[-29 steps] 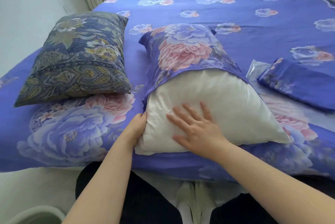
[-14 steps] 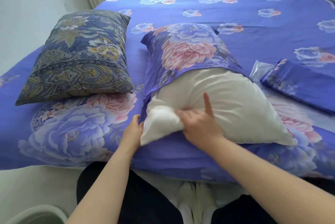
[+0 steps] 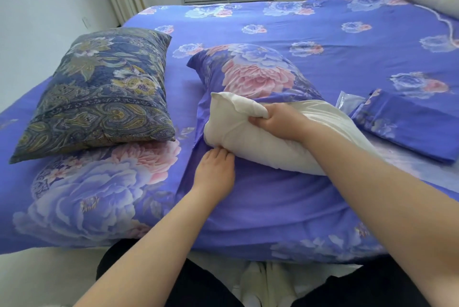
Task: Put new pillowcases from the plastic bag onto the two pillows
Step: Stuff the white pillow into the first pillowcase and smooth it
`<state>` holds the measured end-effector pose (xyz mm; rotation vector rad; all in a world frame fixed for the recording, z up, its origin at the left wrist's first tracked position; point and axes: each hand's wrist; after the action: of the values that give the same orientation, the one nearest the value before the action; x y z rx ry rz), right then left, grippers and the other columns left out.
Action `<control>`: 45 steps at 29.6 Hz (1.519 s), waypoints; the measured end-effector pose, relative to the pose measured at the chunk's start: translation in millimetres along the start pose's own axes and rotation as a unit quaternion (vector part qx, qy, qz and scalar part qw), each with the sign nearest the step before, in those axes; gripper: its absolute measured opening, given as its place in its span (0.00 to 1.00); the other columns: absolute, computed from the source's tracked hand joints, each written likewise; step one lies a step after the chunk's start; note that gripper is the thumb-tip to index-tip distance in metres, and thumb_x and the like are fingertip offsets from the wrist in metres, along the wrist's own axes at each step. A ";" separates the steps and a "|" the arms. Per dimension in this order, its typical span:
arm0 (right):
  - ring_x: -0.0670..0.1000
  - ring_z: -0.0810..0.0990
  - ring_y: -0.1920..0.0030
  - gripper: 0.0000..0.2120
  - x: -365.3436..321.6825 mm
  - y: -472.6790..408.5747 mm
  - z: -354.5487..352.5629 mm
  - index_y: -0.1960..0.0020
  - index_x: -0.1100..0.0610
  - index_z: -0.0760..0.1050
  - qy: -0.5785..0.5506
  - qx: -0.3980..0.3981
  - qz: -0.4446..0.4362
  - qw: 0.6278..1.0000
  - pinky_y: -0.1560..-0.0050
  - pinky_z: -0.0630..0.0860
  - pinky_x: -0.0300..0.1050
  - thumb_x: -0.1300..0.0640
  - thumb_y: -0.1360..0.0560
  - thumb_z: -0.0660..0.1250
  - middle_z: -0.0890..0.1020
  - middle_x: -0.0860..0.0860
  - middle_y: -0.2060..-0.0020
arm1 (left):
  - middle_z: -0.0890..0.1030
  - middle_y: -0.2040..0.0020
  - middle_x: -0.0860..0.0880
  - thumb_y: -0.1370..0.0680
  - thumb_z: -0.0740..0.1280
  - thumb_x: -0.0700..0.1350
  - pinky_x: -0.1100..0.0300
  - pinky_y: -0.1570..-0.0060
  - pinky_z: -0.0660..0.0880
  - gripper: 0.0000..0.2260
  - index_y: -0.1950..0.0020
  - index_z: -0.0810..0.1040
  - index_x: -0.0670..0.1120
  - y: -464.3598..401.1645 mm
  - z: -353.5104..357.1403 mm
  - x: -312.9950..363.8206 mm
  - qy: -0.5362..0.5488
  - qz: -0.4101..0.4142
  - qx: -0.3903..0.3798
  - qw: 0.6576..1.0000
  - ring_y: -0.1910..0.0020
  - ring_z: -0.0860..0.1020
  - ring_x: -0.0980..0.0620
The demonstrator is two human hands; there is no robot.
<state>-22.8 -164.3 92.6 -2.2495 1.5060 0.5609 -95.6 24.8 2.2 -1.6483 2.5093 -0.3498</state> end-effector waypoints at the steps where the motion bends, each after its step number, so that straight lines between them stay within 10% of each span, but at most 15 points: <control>1: 0.51 0.77 0.42 0.15 2.0 -4.0 -4.4 0.40 0.47 0.77 -0.021 -0.005 0.011 1.000 0.43 0.68 0.42 0.44 0.23 0.62 0.81 0.48 0.44 | 0.75 0.42 0.41 0.22 0.61 0.43 0.50 0.48 0.70 0.14 0.38 0.73 0.40 -7.1 9.4 -2.3 -0.015 -0.026 -0.069 0.997 0.46 0.75 0.40; 6: 0.49 0.79 0.49 0.09 23.3 -22.0 -32.3 0.53 0.50 0.80 -0.093 0.028 0.051 0.994 0.48 0.72 0.45 0.46 0.25 0.65 0.83 0.46 0.52 | 0.49 0.22 0.45 0.18 0.51 0.57 0.51 0.37 0.65 0.30 0.23 0.45 0.42 -28.3 44.6 -15.5 -0.008 -0.132 -0.204 0.970 0.32 0.66 0.41; 14: 0.50 0.77 0.46 0.07 38.9 -43.1 -42.5 0.51 0.43 0.78 -0.094 0.058 0.076 0.991 0.47 0.69 0.44 0.44 0.24 0.63 0.81 0.45 0.51 | 0.49 0.22 0.49 0.20 0.53 0.60 0.53 0.51 0.71 0.32 0.23 0.48 0.43 -64.5 37.6 -26.7 -0.024 -0.170 -0.254 0.952 0.36 0.72 0.43; 20: 0.55 0.75 0.38 0.17 31.1 -55.3 -32.5 0.40 0.47 0.76 0.062 0.086 0.057 0.993 0.34 0.64 0.49 0.41 0.23 0.59 0.79 0.53 0.40 | 0.73 0.47 0.46 0.24 0.61 0.47 0.52 0.68 0.64 0.09 0.46 0.70 0.46 -22.2 11.6 73.0 0.103 -0.022 -0.118 0.987 0.57 0.78 0.38; 24: 0.53 0.75 0.37 0.21 11.7 -50.4 1.1 0.31 0.43 0.67 0.215 0.034 -0.029 0.976 0.28 0.38 0.58 0.41 0.23 0.55 0.77 0.52 0.38 | 0.74 0.46 0.48 0.25 0.62 0.48 0.53 0.69 0.64 0.09 0.46 0.72 0.48 -19.6 -7.0 107.8 0.171 -0.030 -0.067 0.983 0.58 0.77 0.38; 28: 0.52 0.49 0.24 0.34 18.0 -21.4 32.8 0.27 0.33 0.48 0.257 -0.003 -0.131 0.957 0.31 0.32 0.64 0.53 0.25 0.60 0.52 0.43 0.24 | 0.76 0.43 0.52 0.24 0.60 0.55 0.54 0.65 0.67 0.12 0.43 0.70 0.53 -6.9 -11.0 37.0 0.056 -0.049 -0.091 0.993 0.51 0.79 0.42; 33: 0.50 0.43 0.23 0.30 21.8 1.1 54.2 0.27 0.43 0.60 0.280 -0.084 -0.154 0.944 0.33 0.31 0.67 0.61 0.27 0.58 0.60 0.37 0.27 | 0.75 0.41 0.53 0.23 0.61 0.58 0.53 0.65 0.70 0.15 0.42 0.74 0.51 13.1 -29.8 -35.2 -0.042 -0.068 -0.072 0.994 0.53 0.81 0.42; 40: 0.52 0.44 0.23 0.20 -6.6 11.2 61.9 0.33 0.50 0.71 0.323 -0.165 -0.119 0.924 0.30 0.35 0.68 0.58 0.24 0.56 0.69 0.46 0.30 | 0.78 0.62 0.48 0.27 0.68 0.49 0.56 0.78 0.71 0.08 0.62 0.76 0.45 -25.0 -72.6 -9.5 -0.080 0.186 0.113 0.973 0.68 0.77 0.47; 43: 0.47 0.52 0.25 0.22 -17.0 2.2 57.1 0.30 0.53 0.66 0.207 -0.197 -0.129 0.950 0.26 0.44 0.52 0.60 0.24 0.57 0.63 0.51 0.27 | 0.78 0.61 0.48 0.29 0.72 0.47 0.54 0.72 0.74 0.08 0.61 0.77 0.45 -39.7 -81.9 -12.0 -0.072 0.238 0.107 0.963 0.66 0.77 0.46; 45: 0.40 0.67 0.35 0.23 -10.8 0.8 39.4 0.35 0.50 0.69 -0.066 -0.276 -0.077 0.956 0.35 0.60 0.34 0.66 0.27 0.59 0.71 0.46 0.34 | 0.79 0.59 0.47 0.28 0.72 0.47 0.54 0.69 0.76 0.07 0.58 0.78 0.44 -42.0 -80.9 -19.0 -0.038 0.237 0.085 0.967 0.64 0.77 0.46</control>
<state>-31.9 -136.0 64.6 -2.6346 1.1953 1.1756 -68.8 36.5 90.6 -0.9391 2.6200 -0.4190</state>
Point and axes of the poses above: each hand's wrist, its own y-axis away from the middle knuckle, its own z-axis out of the palm, x = y × z
